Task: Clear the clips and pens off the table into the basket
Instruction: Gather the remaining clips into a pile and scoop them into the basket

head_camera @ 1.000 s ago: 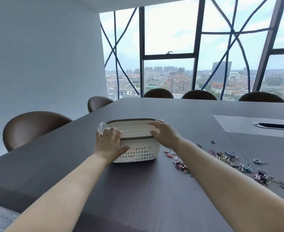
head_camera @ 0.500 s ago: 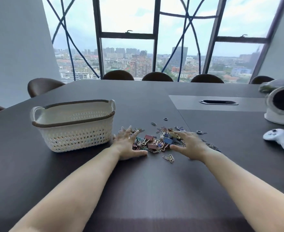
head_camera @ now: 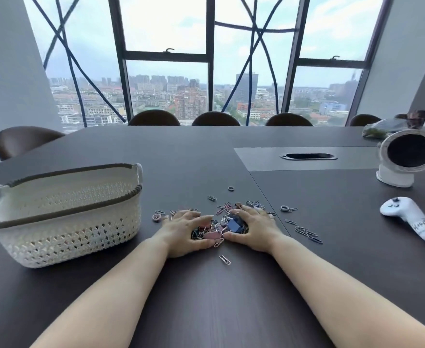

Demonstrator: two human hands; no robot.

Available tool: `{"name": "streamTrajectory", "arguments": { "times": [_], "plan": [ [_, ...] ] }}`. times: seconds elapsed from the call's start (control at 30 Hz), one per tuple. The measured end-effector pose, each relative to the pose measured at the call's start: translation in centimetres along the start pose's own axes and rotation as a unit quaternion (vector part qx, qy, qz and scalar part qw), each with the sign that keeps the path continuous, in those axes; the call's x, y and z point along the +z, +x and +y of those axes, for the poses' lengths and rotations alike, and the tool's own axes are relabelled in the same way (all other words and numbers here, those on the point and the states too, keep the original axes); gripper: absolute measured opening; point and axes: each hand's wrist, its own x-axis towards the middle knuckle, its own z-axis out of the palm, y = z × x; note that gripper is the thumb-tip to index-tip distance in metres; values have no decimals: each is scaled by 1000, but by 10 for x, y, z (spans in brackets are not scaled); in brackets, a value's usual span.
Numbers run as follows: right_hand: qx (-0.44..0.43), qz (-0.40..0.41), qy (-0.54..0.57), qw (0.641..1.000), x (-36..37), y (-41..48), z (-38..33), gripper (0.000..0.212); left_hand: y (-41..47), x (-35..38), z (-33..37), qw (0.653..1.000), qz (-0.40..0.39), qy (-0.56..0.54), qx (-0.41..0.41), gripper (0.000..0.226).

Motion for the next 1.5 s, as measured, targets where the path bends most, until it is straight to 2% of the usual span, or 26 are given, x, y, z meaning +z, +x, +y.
{"name": "streamTrajectory", "arguments": {
  "times": [0.13, 0.27, 0.43, 0.57, 0.73, 0.8, 0.97, 1.07, 1.17, 1.3, 1.37, 1.47, 1.5],
  "plan": [
    [-23, 47, 9, 999, 2, 5, 3, 59, -1, 4, -1, 997, 80, 7, 16, 43],
    [-47, 65, 2, 997, 3, 1, 2, 55, -4, 5, 0, 995, 98, -21, 14, 28],
    [-67, 88, -16, 994, 0, -4, -4, 50, -12, 3, 7, 989, 150, -11, 9, 23],
    [-78, 113, -7, 990, -2, -9, -5, 35, -14, 3, 10, 983, 184, -5, 9, 24],
    [-45, 151, 80, 984, -9, -7, -4, 24, -15, -7, 11, 978, 201, -51, -4, 21],
    [-41, 166, 113, 979, -16, -4, -6, 22, -17, -18, 13, 972, 226, -69, 6, 18],
    [-70, 195, 178, 962, -49, 6, -40, 24, -34, -77, 15, 946, 314, -37, 67, 20],
    [-103, 205, 208, 951, -67, 16, -73, 23, -52, -118, -6, 929, 370, -7, 32, 23],
    [-124, 216, 225, 942, -78, 22, -103, 23, -68, -146, -45, 939, 336, 14, -65, 26],
    [-143, 220, 250, 932, -82, 29, -139, 21, -87, -156, -90, 970, 207, 0, -129, 34],
    [-154, 215, 267, 927, -78, 31, -156, 20, -95, -156, -98, 977, 159, -19, -142, 48],
    [-179, 205, 284, 920, -69, 32, -176, 20, -103, -158, -100, 981, 132, 14, -140, 89],
    [-188, 201, 288, 917, -66, 32, -182, 20, -105, -158, -101, 980, 143, 22, -135, 88]
  ]
}}
